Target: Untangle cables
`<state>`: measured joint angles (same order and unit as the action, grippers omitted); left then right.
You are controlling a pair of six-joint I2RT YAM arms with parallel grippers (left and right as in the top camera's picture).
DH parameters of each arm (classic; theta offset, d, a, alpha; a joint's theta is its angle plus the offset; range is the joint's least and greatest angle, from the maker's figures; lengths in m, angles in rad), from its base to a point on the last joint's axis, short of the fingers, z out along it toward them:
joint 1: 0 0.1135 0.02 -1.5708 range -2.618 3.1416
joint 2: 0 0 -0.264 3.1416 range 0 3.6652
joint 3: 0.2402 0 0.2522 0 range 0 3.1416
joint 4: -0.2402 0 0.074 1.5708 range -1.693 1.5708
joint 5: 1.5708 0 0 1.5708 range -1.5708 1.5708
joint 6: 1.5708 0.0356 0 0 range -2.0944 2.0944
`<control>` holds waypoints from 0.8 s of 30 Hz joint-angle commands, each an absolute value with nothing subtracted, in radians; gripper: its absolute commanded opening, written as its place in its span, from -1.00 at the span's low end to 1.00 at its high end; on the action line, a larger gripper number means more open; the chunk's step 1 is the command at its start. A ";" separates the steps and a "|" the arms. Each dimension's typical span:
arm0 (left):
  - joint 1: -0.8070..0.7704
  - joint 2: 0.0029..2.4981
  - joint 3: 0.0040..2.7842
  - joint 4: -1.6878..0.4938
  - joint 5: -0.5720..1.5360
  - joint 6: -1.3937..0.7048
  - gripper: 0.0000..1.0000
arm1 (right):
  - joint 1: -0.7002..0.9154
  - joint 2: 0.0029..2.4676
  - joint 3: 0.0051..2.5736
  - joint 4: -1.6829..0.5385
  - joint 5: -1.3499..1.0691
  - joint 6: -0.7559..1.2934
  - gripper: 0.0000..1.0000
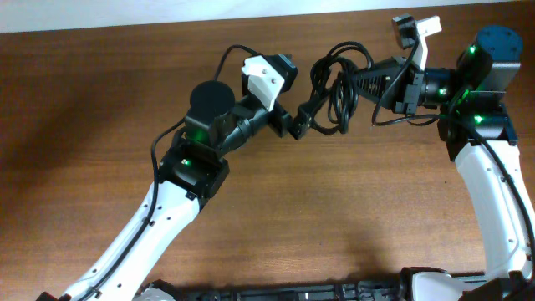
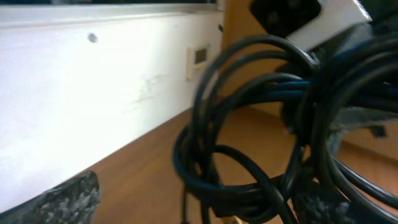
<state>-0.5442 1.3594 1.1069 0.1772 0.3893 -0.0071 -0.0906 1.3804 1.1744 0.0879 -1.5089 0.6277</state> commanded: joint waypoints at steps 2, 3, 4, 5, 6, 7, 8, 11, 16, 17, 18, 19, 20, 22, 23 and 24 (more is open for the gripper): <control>-0.543 1.368 1.105 0.256 0.295 -0.014 0.99 | -0.076 1.354 1.192 0.095 -1.552 0.617 -0.79; -0.543 1.376 1.105 0.280 0.295 -0.014 0.98 | -0.063 1.354 1.192 0.095 -1.552 0.617 -0.78; -0.544 1.382 1.105 0.288 0.295 -0.015 0.98 | -0.046 1.354 1.192 0.095 -1.552 0.617 -0.74; -0.543 1.386 1.105 0.287 0.295 -0.014 0.98 | -0.032 1.354 1.192 0.096 -1.552 0.616 -0.72; -0.543 1.388 1.105 0.287 0.299 -0.014 0.98 | -0.019 1.354 1.192 0.095 -1.552 0.606 -0.72; -0.546 1.388 1.105 0.287 0.299 -0.014 0.98 | -0.011 1.354 1.192 0.098 -1.549 0.606 -0.71; -0.553 1.388 1.105 0.286 0.299 -0.014 0.99 | -0.011 1.354 1.192 0.103 -1.549 0.606 -0.71; -0.563 1.388 1.105 0.279 0.299 -0.014 0.98 | -0.011 1.354 1.192 0.106 -1.549 0.606 -0.46; -0.563 1.388 1.105 0.276 0.303 -0.015 1.00 | -0.011 1.354 1.192 0.106 -1.548 0.606 -0.46; -0.563 1.388 1.105 0.276 0.318 -0.015 0.99 | -0.011 1.354 1.192 0.106 -1.544 0.606 -0.46; -0.563 1.388 1.105 0.276 0.327 -0.015 0.97 | -0.011 1.354 1.192 0.106 -1.536 0.606 -0.42; -0.563 1.388 1.105 0.276 0.335 -0.015 0.96 | -0.011 1.354 1.192 0.106 -1.533 0.606 -0.34; -0.563 1.388 1.105 0.281 0.385 -0.015 0.89 | -0.011 1.354 1.192 0.106 -1.533 0.606 -0.09; -0.563 1.388 1.105 0.303 0.445 -0.054 0.83 | -0.011 1.354 1.192 0.106 -1.533 0.606 0.04; -0.563 1.388 1.105 0.318 0.478 -0.085 0.82 | -0.011 1.354 1.192 0.106 -1.533 0.606 0.05; -0.563 1.388 1.105 0.330 0.517 -0.087 0.82 | -0.011 1.354 1.192 0.106 -1.533 0.606 0.09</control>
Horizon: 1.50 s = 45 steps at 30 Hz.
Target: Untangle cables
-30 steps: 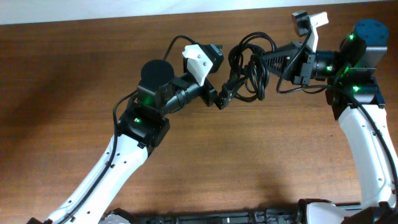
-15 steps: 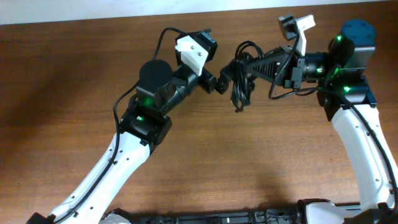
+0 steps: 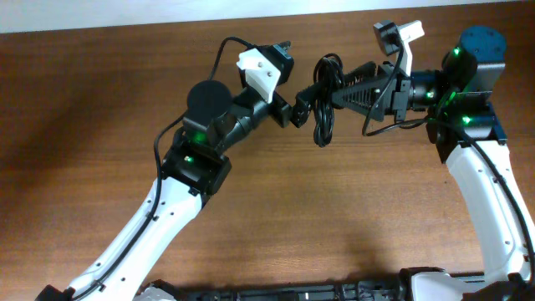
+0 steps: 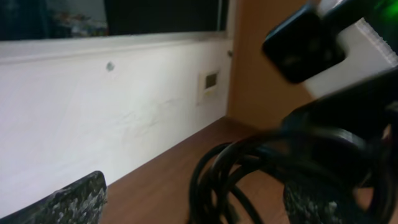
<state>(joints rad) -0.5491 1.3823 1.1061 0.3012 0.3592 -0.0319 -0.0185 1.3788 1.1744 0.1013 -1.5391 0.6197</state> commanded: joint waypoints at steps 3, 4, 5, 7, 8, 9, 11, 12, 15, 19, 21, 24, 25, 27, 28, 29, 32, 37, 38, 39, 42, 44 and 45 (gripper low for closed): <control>-0.563 1.388 1.105 0.319 0.557 -0.086 0.83 | -0.011 1.354 1.192 0.106 -1.534 0.606 0.09; -0.563 1.388 1.105 0.313 0.558 -0.086 0.84 | -0.011 1.354 1.192 0.106 -1.533 0.606 0.06; -0.563 1.388 1.105 0.305 0.558 -0.086 0.84 | -0.011 1.354 1.192 0.106 -1.534 0.606 -0.07; -0.563 1.388 1.105 0.298 0.558 -0.086 0.84 | -0.011 1.354 1.192 0.106 -1.534 0.606 -0.44; -0.563 1.388 1.105 0.297 0.558 -0.086 0.84 | -0.011 1.354 1.192 0.106 -1.534 0.606 -0.59; -0.562 1.388 1.105 0.295 0.553 -0.086 0.83 | -0.011 1.354 1.192 0.106 -1.534 0.606 -0.74; -0.562 1.388 1.105 0.294 0.553 -0.086 0.83 | -0.011 1.354 1.192 0.106 -1.534 0.606 -0.92; -0.562 1.388 1.105 0.294 0.553 -0.086 0.83 | -0.011 1.354 1.192 0.105 -1.534 0.606 -0.92; -0.562 1.388 1.105 0.290 0.502 -0.086 0.81 | -0.011 1.354 1.192 0.105 -1.534 0.606 -0.92; -0.525 1.383 1.105 0.206 0.476 -0.047 0.79 | -0.014 1.354 1.192 0.106 -1.534 0.606 -0.92; -0.466 1.367 1.105 0.115 0.475 0.003 0.68 | -0.028 1.354 1.192 0.105 -1.534 0.606 -0.92; -0.381 1.323 1.105 0.031 0.527 0.075 0.73 | -0.082 1.354 1.192 0.105 -1.534 0.607 -0.92; -0.374 1.316 1.105 0.023 0.575 0.105 0.73 | -0.091 1.354 1.192 0.106 -1.533 0.607 -0.92; -0.378 1.313 1.105 0.002 0.728 0.221 0.76 | -0.094 1.354 1.192 0.105 -1.523 0.607 -0.92; -0.390 1.313 1.105 -0.031 0.789 0.299 0.81 | -0.093 1.354 1.192 0.105 -1.511 0.611 -0.92; -0.401 1.313 1.105 -0.051 0.815 0.358 0.96 | -0.092 1.354 1.192 0.106 -1.505 0.619 -0.92; -0.455 1.314 1.105 -0.060 0.814 0.485 0.98 | -0.092 1.354 1.192 0.105 -1.491 0.648 -0.92; -0.558 1.314 1.105 0.082 0.787 0.500 0.98 | -0.091 1.354 1.192 0.104 -1.492 0.679 -0.92; -0.580 1.314 1.105 0.096 0.751 0.500 0.98 | -0.091 1.354 1.192 0.104 -1.492 0.690 -0.92; -0.606 1.314 1.105 0.097 0.708 0.511 0.98 | -0.091 1.354 1.192 0.102 -1.493 0.690 -0.92; -0.654 1.318 1.105 0.093 0.698 0.522 0.98 | -0.084 1.354 1.192 0.102 -1.492 0.697 -0.92; -0.677 1.337 1.105 0.093 0.699 0.522 0.98 | -0.065 1.354 1.192 0.102 -1.492 0.696 -0.92; -0.685 1.345 1.105 0.097 0.699 0.521 0.98 | -0.058 1.354 1.192 0.103 -1.492 0.696 -0.92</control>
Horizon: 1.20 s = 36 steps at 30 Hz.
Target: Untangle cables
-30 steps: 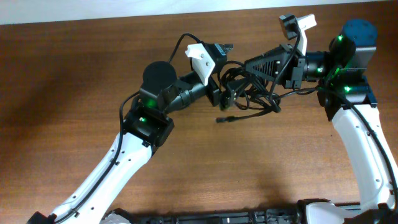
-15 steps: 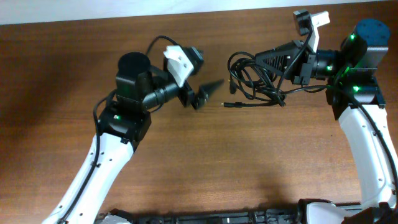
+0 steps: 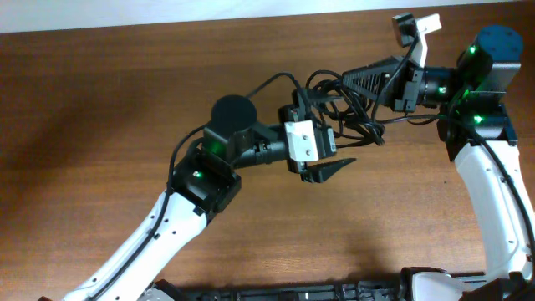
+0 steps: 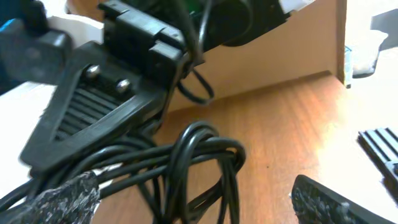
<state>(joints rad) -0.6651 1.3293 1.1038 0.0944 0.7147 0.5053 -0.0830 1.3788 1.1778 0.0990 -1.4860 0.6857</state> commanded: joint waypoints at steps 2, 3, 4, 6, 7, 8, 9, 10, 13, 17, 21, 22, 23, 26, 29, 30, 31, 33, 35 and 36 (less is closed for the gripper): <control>-0.721 1.363 1.105 0.129 0.699 0.521 0.98 | -0.057 1.354 1.192 0.105 -1.489 0.696 -0.92; -0.738 1.369 1.105 0.140 0.699 0.521 0.99 | -0.057 1.354 1.192 0.106 -1.489 0.697 -0.92; -0.748 1.374 1.105 0.141 0.698 0.521 1.00 | -0.057 1.354 1.192 0.105 -1.490 0.697 -0.92; -0.755 1.396 1.105 0.128 0.675 0.521 0.90 | -0.057 1.354 1.192 0.105 -1.497 0.701 -0.92; -0.755 1.410 1.105 0.126 0.657 0.521 0.75 | -0.057 1.354 1.192 0.105 -1.500 0.716 -0.92; -0.755 1.420 1.105 0.127 0.657 0.521 0.54 | -0.057 1.354 1.192 0.106 -1.506 0.715 -0.92; -0.755 1.421 1.105 0.127 0.657 0.521 0.49 | -0.057 1.354 1.192 0.106 -1.510 0.715 -0.92; -0.755 1.421 1.105 0.127 0.657 0.521 0.45 | -0.057 1.354 1.192 0.106 -1.512 0.715 -0.92; -0.754 1.421 1.105 0.129 0.606 0.521 0.48 | -0.059 1.354 1.192 0.110 -1.511 0.715 -0.92; -0.754 1.421 1.105 0.070 0.320 0.521 0.46 | -0.059 1.354 1.192 0.110 -1.511 0.715 -0.92; -0.754 1.421 1.105 0.028 0.185 0.521 0.56 | -0.059 1.354 1.192 0.113 -1.511 0.715 -0.92; -0.756 1.421 1.105 0.032 0.191 0.521 0.56 | -0.059 1.354 1.192 0.113 -1.511 0.715 -0.92; -0.759 1.421 1.105 0.037 0.194 0.521 0.56 | -0.059 1.354 1.192 0.113 -1.511 0.715 -0.92; -0.771 1.421 1.105 0.069 0.227 0.521 0.52 | -0.059 1.354 1.192 0.113 -1.512 0.716 -0.92; -0.773 1.421 1.105 0.089 0.344 0.520 -0.39 | -0.059 1.354 1.192 0.113 -1.511 0.715 -0.92; -0.773 1.421 1.105 0.100 0.384 0.513 -0.65 | -0.059 1.354 1.192 0.113 -1.511 0.715 -0.92; -0.773 1.421 1.105 0.115 0.413 0.500 -0.91 | -0.059 1.354 1.192 0.113 -1.511 0.715 -0.92; -0.773 1.421 1.105 0.141 0.431 0.461 -1.00 | -0.059 1.354 1.192 0.113 -1.511 0.715 -0.92; -0.773 1.421 1.105 0.141 0.431 0.460 -1.00 | -0.059 1.354 1.192 0.113 -1.511 0.715 -0.92; -0.773 1.421 1.105 0.141 0.431 0.457 -1.00 | -0.059 1.354 1.192 0.113 -1.511 0.715 -0.92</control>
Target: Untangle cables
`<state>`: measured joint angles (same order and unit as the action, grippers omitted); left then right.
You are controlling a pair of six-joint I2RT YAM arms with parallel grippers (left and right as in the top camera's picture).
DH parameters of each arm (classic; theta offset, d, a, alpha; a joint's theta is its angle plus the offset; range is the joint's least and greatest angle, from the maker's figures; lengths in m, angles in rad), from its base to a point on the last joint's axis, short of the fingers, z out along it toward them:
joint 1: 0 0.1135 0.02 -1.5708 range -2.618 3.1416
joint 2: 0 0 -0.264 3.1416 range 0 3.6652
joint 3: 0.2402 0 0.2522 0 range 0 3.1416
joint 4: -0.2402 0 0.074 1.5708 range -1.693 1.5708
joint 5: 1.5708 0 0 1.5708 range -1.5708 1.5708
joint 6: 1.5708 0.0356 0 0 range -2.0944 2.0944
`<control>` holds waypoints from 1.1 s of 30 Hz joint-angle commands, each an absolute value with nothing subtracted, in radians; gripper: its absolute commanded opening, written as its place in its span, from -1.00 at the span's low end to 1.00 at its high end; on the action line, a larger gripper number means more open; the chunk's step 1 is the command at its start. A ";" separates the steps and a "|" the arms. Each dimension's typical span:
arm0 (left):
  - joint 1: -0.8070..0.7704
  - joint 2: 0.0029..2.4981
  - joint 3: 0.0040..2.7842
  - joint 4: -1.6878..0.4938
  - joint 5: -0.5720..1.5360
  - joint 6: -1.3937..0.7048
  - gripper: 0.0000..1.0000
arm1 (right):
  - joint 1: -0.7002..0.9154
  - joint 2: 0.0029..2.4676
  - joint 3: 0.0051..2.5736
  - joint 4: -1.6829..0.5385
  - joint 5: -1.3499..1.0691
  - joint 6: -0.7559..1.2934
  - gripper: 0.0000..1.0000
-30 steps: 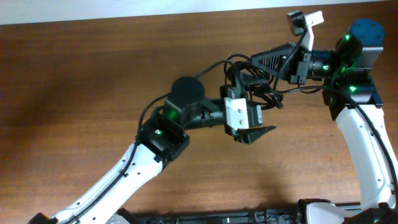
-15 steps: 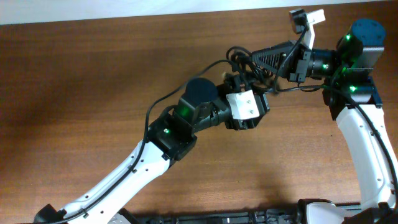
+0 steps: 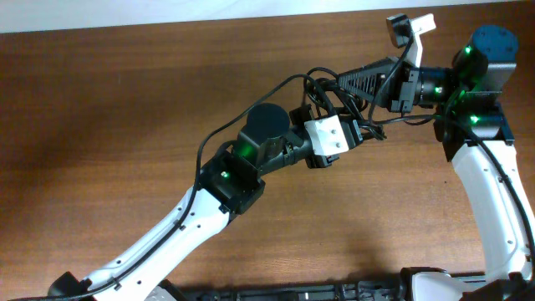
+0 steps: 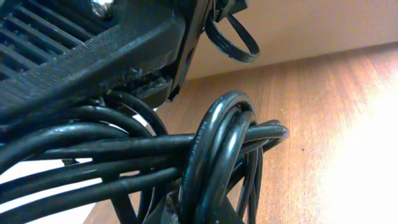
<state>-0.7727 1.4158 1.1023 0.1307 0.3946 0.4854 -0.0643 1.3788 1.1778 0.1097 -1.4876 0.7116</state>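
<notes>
A tangled bundle of black cables (image 3: 328, 94) hangs over the far right of the wooden table (image 3: 100, 125). My right gripper (image 3: 341, 84) reaches in from the right and is shut on the bundle's upper part. Its ribbed black finger (image 4: 81, 56) fills the top left of the left wrist view. My left gripper (image 3: 359, 131) comes up from below and is shut on a thick doubled cable loop (image 4: 214, 149), with grey pads (image 4: 171, 208) pressed against the strands. The rest of the bundle runs across that view to the left.
A white wall edge (image 3: 167, 12) runs along the table's far side. The left arm's own thin cable (image 3: 251, 100) arches over its elbow joint. A dark rail (image 3: 292, 293) lies at the table's front edge.
My left gripper was open beside and below the bundle, one finger spread over the table. Now it sits further right, inside the bundle, shut on a loop. The right gripper has hardly moved.
At first the bundle hung between both grippers, the left at its left end. Then both stood closer to the far edge with the bundle bunched between them. Later the left was open below the bundle. Now it is shut on a loop under the right gripper.
</notes>
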 commanded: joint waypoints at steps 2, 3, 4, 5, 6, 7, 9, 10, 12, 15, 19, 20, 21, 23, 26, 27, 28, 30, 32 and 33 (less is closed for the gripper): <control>-0.772 1.421 1.105 0.138 0.430 0.457 -1.00 | -0.061 1.354 1.192 0.113 -1.511 0.711 -0.53; -0.770 1.420 1.105 0.133 0.430 0.457 -1.00 | -0.067 1.354 1.192 0.113 -1.510 0.710 -0.10; -0.767 1.417 1.105 0.118 0.410 0.429 -1.00 | -0.090 1.354 1.192 0.113 -1.512 0.687 0.37; -0.754 1.412 1.105 0.113 0.379 0.346 -1.00 | -0.107 1.354 1.192 0.113 -1.512 0.685 0.75; -0.719 1.399 1.105 0.098 0.371 0.221 -1.00 | -0.132 1.354 1.192 0.113 -1.512 0.685 0.96; -0.683 1.389 1.105 0.086 0.371 0.148 -1.00 | -0.148 1.354 1.192 0.113 -1.512 0.685 0.96; -0.610 1.374 1.105 0.068 0.371 -0.002 -1.00 | -0.159 1.354 1.192 0.112 -1.506 0.685 0.98; -0.567 1.370 1.105 0.066 0.371 -0.089 -1.00 | -0.157 1.354 1.192 0.110 -1.489 0.685 0.98; -0.487 1.366 1.105 0.065 0.385 -0.263 -1.00 | -0.144 1.354 1.191 0.092 -1.394 0.685 0.98; -0.393 1.362 1.105 0.058 0.464 -0.352 -1.00 | -0.105 1.354 1.191 -0.071 -1.161 0.590 0.98; -0.307 1.362 1.105 0.024 0.662 -0.293 -1.00 | 0.051 1.354 1.191 -0.331 -0.827 0.121 0.98; -0.289 1.362 1.105 -0.004 0.746 -0.236 -1.00 | 0.098 1.352 1.192 -0.336 -0.798 0.026 0.98; -0.273 1.362 1.105 -0.039 0.804 -0.202 -1.00 | 0.149 1.349 1.192 -0.334 -0.775 -0.062 0.98; -0.247 1.362 1.105 -0.109 0.900 -0.140 -1.00 | 0.253 1.343 1.192 -0.334 -0.723 -0.215 0.95; -0.247 1.362 1.105 -0.132 0.905 -0.139 -1.00 | 0.328 1.343 1.192 -0.333 -0.616 -0.266 0.41; -0.247 1.362 1.105 -0.133 0.905 -0.139 -1.00 | 0.335 1.343 1.192 -0.333 -0.604 -0.265 -0.10; -0.247 1.362 1.105 -0.133 0.905 -0.139 -1.00 | 0.335 1.343 1.192 -0.334 -0.604 -0.265 -0.25; -0.247 1.362 1.105 -0.133 0.894 -0.139 -1.00 | 0.335 1.343 1.192 -0.334 -0.604 -0.265 -0.50; -0.247 1.362 1.105 -0.136 0.893 -0.117 -1.00 | 0.335 1.343 1.192 -0.333 -0.605 -0.254 -0.44; -0.247 1.362 1.105 -0.141 0.891 -0.112 -1.00 | 0.335 1.343 1.192 -0.333 -0.605 -0.254 -0.16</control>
